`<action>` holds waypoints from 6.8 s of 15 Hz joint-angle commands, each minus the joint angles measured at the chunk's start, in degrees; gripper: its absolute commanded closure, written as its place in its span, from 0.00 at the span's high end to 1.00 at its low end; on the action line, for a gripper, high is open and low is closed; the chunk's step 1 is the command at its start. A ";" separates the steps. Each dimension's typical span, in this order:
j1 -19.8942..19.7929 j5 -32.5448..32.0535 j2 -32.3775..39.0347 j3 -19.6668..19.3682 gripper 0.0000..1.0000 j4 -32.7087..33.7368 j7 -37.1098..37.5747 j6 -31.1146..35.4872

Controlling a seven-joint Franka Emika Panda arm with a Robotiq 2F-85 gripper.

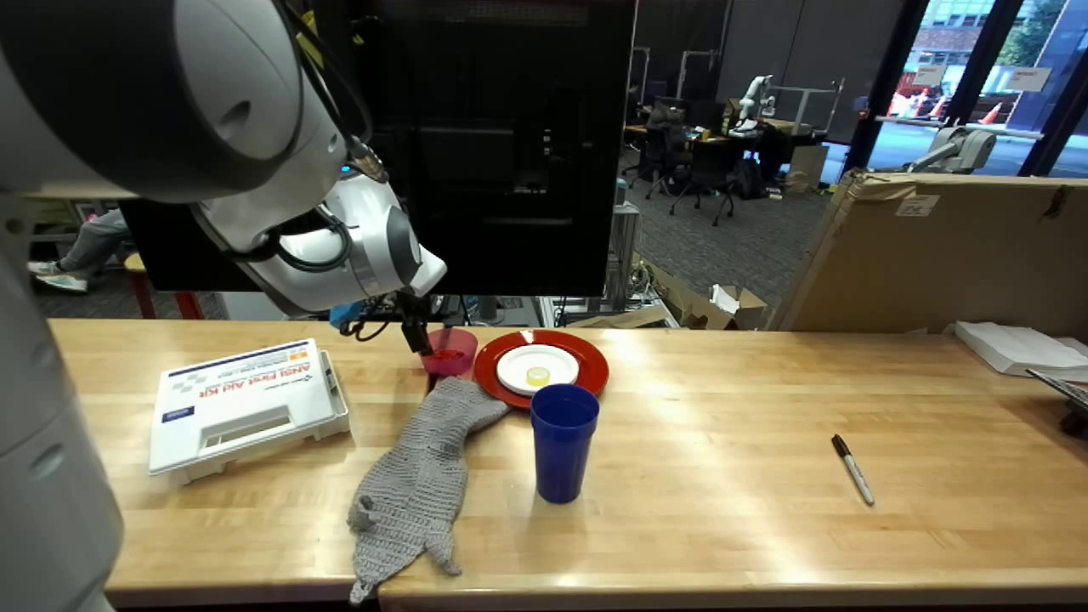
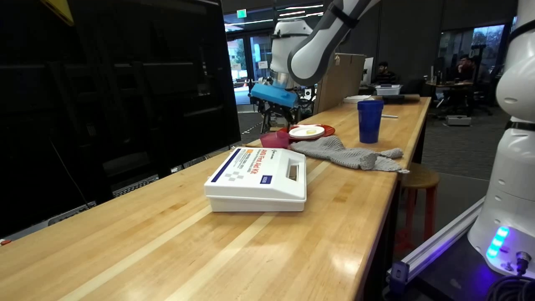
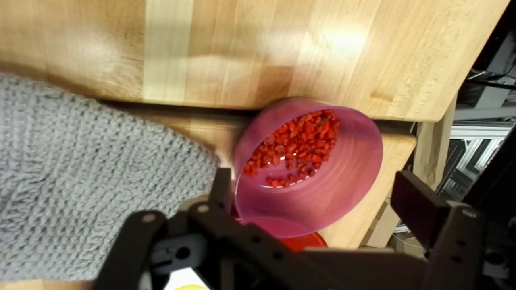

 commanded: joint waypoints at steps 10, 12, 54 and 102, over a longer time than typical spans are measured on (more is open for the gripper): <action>7.78 4.09 -1.52 -9.30 1.00 -2.08 3.26 -3.18; 8.75 5.02 -1.36 -10.28 1.00 -2.00 2.76 -3.60; 12.60 12.21 4.10 -14.74 0.01 -0.19 -3.15 -3.47; 12.96 16.33 -22.48 -5.06 0.01 5.60 45.38 -38.71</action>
